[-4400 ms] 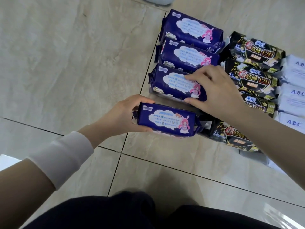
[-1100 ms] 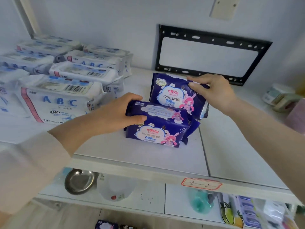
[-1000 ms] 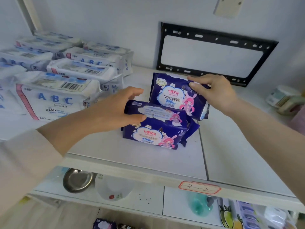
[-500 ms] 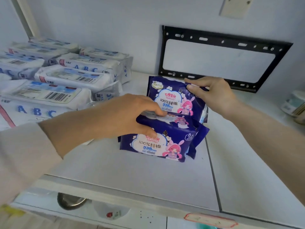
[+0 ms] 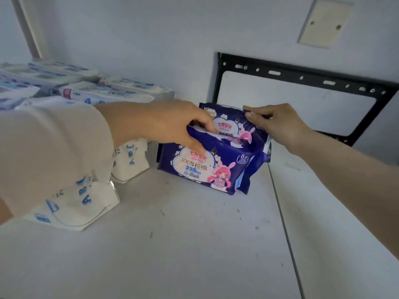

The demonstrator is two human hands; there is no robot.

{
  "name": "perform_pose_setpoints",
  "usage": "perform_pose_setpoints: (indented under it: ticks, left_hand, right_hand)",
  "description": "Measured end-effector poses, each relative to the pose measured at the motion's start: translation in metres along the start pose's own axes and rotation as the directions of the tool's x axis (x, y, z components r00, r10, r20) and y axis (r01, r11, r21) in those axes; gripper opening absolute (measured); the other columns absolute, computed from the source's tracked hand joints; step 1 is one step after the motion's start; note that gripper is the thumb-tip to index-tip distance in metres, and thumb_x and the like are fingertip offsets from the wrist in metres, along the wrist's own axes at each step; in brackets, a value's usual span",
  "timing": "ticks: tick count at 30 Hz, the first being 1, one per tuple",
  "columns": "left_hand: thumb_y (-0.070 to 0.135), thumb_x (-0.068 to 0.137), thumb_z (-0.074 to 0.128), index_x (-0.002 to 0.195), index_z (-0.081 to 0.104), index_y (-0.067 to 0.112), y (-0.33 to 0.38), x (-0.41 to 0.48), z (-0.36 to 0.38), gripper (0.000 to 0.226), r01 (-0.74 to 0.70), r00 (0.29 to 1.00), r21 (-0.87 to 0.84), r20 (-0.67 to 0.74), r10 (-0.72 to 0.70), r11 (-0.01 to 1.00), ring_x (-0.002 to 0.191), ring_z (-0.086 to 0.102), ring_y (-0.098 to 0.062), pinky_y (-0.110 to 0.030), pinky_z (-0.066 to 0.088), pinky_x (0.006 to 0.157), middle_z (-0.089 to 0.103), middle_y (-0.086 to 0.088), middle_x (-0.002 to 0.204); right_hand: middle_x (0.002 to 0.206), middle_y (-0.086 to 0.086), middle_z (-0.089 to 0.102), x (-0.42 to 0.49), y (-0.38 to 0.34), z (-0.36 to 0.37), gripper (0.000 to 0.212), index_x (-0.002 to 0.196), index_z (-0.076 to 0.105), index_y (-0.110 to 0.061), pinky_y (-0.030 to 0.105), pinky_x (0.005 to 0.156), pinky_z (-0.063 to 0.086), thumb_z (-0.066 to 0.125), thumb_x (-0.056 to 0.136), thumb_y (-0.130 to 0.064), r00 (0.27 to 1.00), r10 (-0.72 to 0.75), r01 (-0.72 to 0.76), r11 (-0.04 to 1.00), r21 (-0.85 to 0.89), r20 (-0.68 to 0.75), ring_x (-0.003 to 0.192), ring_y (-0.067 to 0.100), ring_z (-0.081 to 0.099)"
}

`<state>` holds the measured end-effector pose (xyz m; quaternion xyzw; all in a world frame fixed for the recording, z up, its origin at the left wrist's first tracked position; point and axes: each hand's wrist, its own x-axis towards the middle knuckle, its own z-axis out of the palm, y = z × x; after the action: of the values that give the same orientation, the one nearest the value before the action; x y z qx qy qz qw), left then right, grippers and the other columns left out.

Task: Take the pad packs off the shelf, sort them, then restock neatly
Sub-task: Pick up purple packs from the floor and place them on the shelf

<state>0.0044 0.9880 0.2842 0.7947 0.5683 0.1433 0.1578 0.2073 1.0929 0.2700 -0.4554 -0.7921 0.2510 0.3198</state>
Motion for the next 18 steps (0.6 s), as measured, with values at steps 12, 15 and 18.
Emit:
perform_pose_setpoints:
  ticks: [12,15,18]
  left_hand:
    - [0.027,0.074,0.074,0.112,0.057,0.030,-0.047,0.032,-0.013,0.042,0.051,0.999,0.053,-0.013,-0.051,0.997,0.072,0.045,0.030,0.005,0.036,0.065,0.048,0.031,0.092]
    - [0.027,0.073,0.075,0.111,0.056,0.029,-0.053,0.034,-0.012,0.043,0.042,0.999,0.078,-0.026,-0.040,0.996,0.077,0.048,0.023,0.003,0.035,0.067,0.048,0.031,0.093]
    - [0.029,0.073,0.075,0.107,0.053,0.034,-0.056,0.034,-0.013,0.041,0.037,0.999,0.100,-0.025,-0.035,0.994,0.082,0.049,0.012,0.000,0.035,0.070,0.048,0.031,0.093]
  right_hand:
    - [0.116,0.002,0.066,0.053,0.012,0.040,0.030,0.117,0.064,-0.019,0.029,0.089,0.051,0.059,0.089,-0.029,1.000,0.023,-0.024,0.993,0.115,0.017,0.098,0.013,0.060]
    - [0.120,0.000,0.064,0.060,0.009,0.051,0.031,0.119,0.063,-0.018,0.025,0.090,0.048,0.058,0.090,-0.028,1.000,-0.017,0.016,0.995,0.097,0.013,0.097,0.008,0.055]
    - [0.123,-0.001,0.062,0.065,0.005,0.060,0.031,0.119,0.063,-0.017,0.026,0.095,0.046,0.057,0.091,-0.026,0.998,-0.061,0.059,0.995,0.078,0.024,0.098,0.005,0.052]
